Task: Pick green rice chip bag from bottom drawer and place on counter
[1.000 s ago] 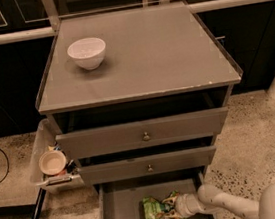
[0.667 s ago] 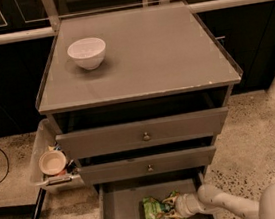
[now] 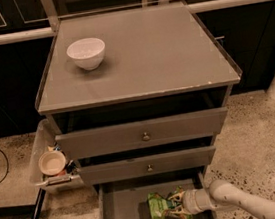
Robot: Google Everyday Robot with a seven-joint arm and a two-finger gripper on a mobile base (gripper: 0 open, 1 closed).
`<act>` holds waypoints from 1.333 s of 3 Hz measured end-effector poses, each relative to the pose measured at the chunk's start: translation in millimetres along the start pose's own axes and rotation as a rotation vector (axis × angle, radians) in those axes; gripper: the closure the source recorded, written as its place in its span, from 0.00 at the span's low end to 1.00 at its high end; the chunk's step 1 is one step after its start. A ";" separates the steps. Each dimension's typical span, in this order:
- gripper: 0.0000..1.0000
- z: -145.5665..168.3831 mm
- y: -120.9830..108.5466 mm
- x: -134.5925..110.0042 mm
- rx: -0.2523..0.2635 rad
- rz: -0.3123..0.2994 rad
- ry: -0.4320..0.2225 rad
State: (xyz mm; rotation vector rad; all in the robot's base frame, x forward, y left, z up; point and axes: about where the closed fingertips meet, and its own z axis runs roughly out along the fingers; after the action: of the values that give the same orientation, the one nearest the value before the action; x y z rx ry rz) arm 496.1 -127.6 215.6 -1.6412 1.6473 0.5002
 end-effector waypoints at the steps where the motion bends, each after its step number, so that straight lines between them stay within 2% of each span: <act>1: 1.00 -64.6 -1.0 -48.0 0.032 -0.070 -0.005; 2: 1.00 -125.9 -1.3 -99.4 0.084 -0.121 0.033; 3: 1.00 -146.9 1.7 -118.5 0.064 -0.175 0.067; 4: 1.00 -146.9 1.2 -118.4 0.065 -0.176 0.068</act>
Offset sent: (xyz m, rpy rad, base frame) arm -0.0578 -0.0447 0.2896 -0.1690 -0.2677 -0.0014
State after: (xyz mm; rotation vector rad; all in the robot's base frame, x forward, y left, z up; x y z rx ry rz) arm 449.8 -154.2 396.6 -1.7515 1.5331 0.3032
